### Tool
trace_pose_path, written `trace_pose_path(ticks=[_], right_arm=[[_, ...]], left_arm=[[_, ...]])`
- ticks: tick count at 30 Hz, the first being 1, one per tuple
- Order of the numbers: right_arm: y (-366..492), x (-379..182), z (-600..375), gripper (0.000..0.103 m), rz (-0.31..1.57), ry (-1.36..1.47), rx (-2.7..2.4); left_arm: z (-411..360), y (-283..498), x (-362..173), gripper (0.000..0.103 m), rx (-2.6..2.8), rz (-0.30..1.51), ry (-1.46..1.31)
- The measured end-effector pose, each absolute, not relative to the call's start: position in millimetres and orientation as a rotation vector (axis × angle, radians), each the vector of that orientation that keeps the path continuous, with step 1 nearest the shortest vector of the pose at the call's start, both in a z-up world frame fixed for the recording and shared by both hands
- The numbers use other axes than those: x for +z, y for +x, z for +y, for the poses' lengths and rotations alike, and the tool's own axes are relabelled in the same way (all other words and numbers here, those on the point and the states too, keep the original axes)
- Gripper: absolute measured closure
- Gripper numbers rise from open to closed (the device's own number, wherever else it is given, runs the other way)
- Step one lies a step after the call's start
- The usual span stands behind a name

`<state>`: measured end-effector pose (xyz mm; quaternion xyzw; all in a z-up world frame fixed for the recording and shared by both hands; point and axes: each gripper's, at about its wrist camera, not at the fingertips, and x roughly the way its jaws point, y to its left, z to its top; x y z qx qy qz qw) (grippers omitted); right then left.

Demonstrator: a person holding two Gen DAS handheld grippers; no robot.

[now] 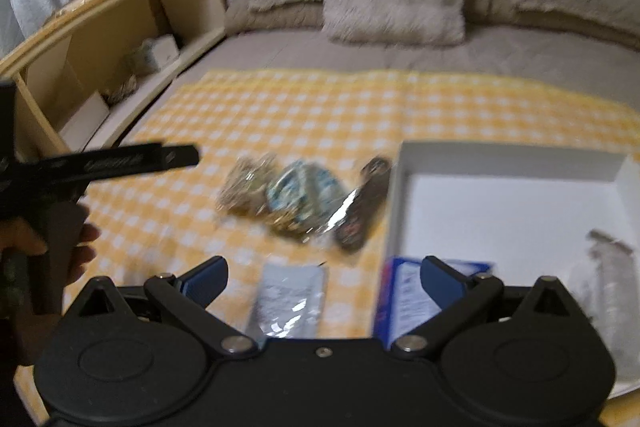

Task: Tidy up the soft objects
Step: 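Move both tools out of the tray toward the items on the blanket, then grasp the clear bag of beaded cord with the left tool while the right tool grasps the white sachet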

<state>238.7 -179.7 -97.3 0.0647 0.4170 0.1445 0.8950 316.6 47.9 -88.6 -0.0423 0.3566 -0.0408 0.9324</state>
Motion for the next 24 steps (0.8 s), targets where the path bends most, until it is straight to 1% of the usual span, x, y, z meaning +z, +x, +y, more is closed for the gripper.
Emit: trace_pose_path(ticks=[4, 5, 8, 12, 13, 15, 17, 20, 21, 24], right_arm=[[249.0, -110.9, -156.6, 0.002, 0.926, 0.141, 0.350], [252.1, -114.9, -150.8, 0.006, 0.941, 0.139, 0.360], [261.4, -128.1, -135.7, 0.009, 0.987, 0.137, 0.371], [275.1, -146.0, -121.7, 0.018, 1.053, 0.129, 0.354], [278.3, -149.7, -118.8, 0.019, 1.067, 0.116, 0.350], [284.2, -158.3, -111.0, 0.025, 1.098, 0.066, 0.347], [288.8, -166.5, -105.4, 0.028, 1.119, 0.025, 0.348], [293.6, -177.8, -99.7, 0.031, 1.146, -0.034, 0.332], [294.6, -180.9, -98.1, 0.029, 1.145, -0.063, 0.327], [294.5, -184.7, -93.3, 0.026, 1.135, -0.117, 0.339]], left_arm=[[50.5, 335.0, -103.0, 0.000, -0.079, 0.780, -0.125], [51.0, 340.1, -107.0, 0.000, -0.076, 0.793, -0.140], [53.6, 354.1, -119.8, 0.000, -0.072, 0.832, -0.183], [53.4, 370.2, -135.8, 0.003, -0.027, 0.865, -0.184], [54.3, 373.7, -139.8, 0.004, -0.022, 0.874, -0.190], [56.0, 380.6, -148.3, 0.004, -0.018, 0.897, -0.208], [57.6, 385.9, -155.5, 0.004, -0.013, 0.916, -0.222], [60.5, 392.8, -165.1, 0.004, -0.020, 0.934, -0.264], [61.7, 394.7, -168.1, 0.004, -0.021, 0.942, -0.285], [64.0, 398.0, -173.4, 0.004, -0.024, 0.951, -0.334]])
